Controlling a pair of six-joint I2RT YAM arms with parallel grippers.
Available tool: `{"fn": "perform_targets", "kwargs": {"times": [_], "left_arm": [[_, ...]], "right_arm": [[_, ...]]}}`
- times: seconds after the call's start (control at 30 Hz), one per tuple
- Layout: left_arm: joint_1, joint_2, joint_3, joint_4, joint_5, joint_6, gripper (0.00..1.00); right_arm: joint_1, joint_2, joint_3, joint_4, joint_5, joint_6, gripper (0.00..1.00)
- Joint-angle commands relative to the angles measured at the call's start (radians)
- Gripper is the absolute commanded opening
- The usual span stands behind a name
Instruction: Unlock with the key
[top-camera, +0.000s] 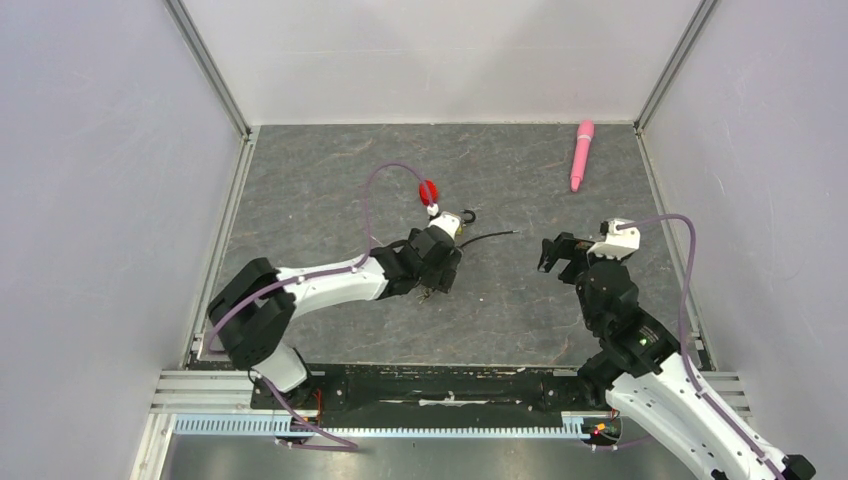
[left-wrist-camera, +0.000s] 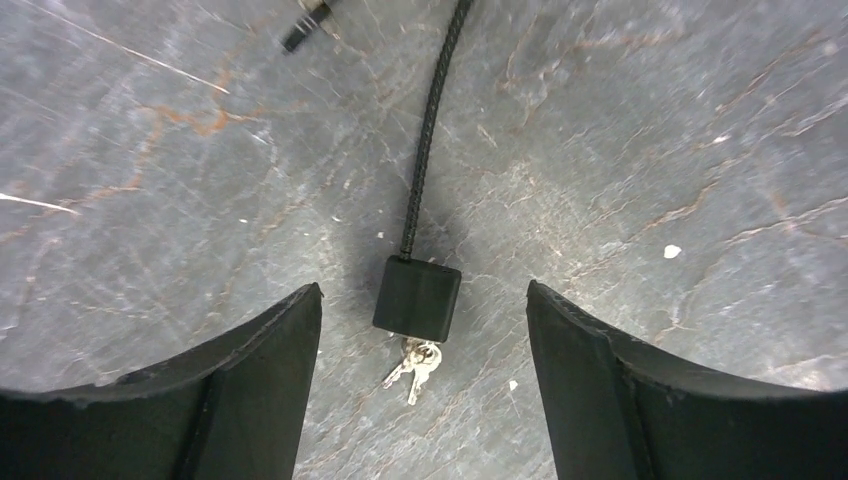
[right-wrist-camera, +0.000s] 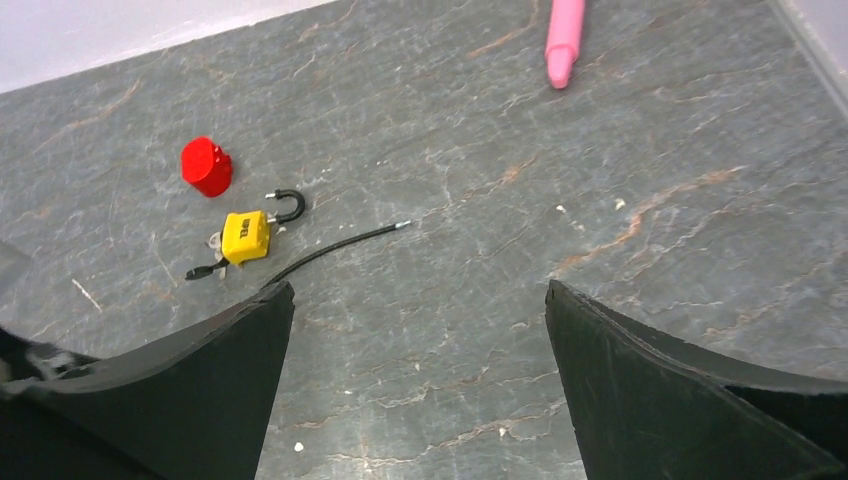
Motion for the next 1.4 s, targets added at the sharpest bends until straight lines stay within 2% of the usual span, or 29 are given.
{"fn": "perform_targets", "kwargs": {"times": [0.0, 0.17, 0.37, 0.6, 0.9, 1.1, 1.23, 1.37], "left_arm": [[0.029, -0.161, 0.015, -0.021, -0.03, -0.027, 0.83], [0.095, -0.401, -0.025, -0.127, -0.091, -0.07, 0.9], [0.158, -0.692, -0.034, -0.307, -0.236, -0.053, 0.91], [0.16, -0.994, -0.113, -0.403, -0.455, -0.048, 0.91], [0.16, -1.391, -0.247, -0.446, -0.608, -0.06, 0.91], [0.16, -1.508, -0.307, -0.427, -0.636, -0.062, 0.91], [0.16, -1.479, -0.313, -0.403, -0.636, -0.068, 0.91], [0.161, -1.417, -0.322, -0.387, -0.57, -0.094, 0.91]], "right_arm": [[0.0, -0.041, 0.083, -0.061, 0.109, -0.07, 0.98], [0.0, -0.141, 0.118, -0.128, 0.223, -0.144, 0.98], [0.0, -0.275, 0.123, -0.161, 0.35, -0.234, 0.98], [0.0, -0.378, 0.039, -0.131, 0.499, -0.322, 0.98], [0.0, -0.504, -0.11, -0.02, 0.468, -0.335, 0.98], [0.0, -0.601, -0.141, -0.001, 0.435, -0.354, 0.98], [0.0, -0.62, -0.15, 0.015, 0.447, -0.369, 0.98], [0.0, -0.604, -0.148, 0.018, 0.45, -0.379, 0.98]]}}
